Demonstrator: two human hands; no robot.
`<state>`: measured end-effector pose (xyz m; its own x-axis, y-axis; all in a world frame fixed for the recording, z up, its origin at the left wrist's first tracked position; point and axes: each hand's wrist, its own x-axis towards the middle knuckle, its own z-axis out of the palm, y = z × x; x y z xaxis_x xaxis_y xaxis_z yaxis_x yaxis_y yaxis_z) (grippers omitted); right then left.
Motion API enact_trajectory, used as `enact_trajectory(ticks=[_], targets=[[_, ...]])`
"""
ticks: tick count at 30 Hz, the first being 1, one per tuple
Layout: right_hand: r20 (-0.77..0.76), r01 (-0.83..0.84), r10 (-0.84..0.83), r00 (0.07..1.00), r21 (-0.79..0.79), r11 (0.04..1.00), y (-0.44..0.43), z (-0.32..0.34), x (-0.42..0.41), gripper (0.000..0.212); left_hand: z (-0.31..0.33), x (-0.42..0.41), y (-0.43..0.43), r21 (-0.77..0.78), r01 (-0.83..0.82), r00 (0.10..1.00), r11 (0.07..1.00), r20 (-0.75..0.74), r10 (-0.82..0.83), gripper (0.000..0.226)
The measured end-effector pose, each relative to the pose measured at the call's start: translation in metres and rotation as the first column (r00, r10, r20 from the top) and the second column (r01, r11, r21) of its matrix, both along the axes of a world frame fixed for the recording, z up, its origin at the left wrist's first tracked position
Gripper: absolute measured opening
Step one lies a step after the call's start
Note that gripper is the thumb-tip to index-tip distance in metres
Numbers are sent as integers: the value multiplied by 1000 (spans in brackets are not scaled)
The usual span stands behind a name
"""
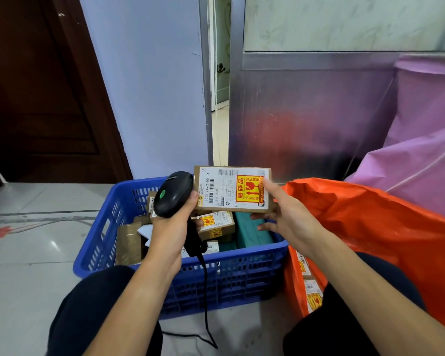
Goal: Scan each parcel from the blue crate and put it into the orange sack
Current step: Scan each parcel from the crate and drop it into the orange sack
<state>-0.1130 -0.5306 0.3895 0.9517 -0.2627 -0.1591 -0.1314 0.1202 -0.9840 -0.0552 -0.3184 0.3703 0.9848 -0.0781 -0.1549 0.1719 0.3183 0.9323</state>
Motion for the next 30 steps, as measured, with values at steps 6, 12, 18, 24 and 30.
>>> enact_trajectory(ticks=[6, 12, 18, 24, 30], targets=[[40, 15, -13, 999, -63, 998, -2, -5, 2, 42, -2, -2, 1, 63, -7, 1000, 998, -15, 8, 32], [37, 109, -107, 994, -67, 992, -4, -6, 2, 47, -2, -1, 2, 95, 6, 1000, 995, -19, -5, 33], [91, 198, -201, 975, 42, 979, -10, -1, 1, 33, -3, 0, 4, 95, 29, 999, 995, -16, -28, 41], [78, 45, -50, 996, 74, 996, -3, -2, 0, 35, 1, -4, 0, 57, 52, 998, 997, 18, -53, 35], [42, -40, 40, 998, 1, 999, 15, -12, 0, 54, 4, -4, -2, -24, -38, 999, 999, -9, 38, 30]])
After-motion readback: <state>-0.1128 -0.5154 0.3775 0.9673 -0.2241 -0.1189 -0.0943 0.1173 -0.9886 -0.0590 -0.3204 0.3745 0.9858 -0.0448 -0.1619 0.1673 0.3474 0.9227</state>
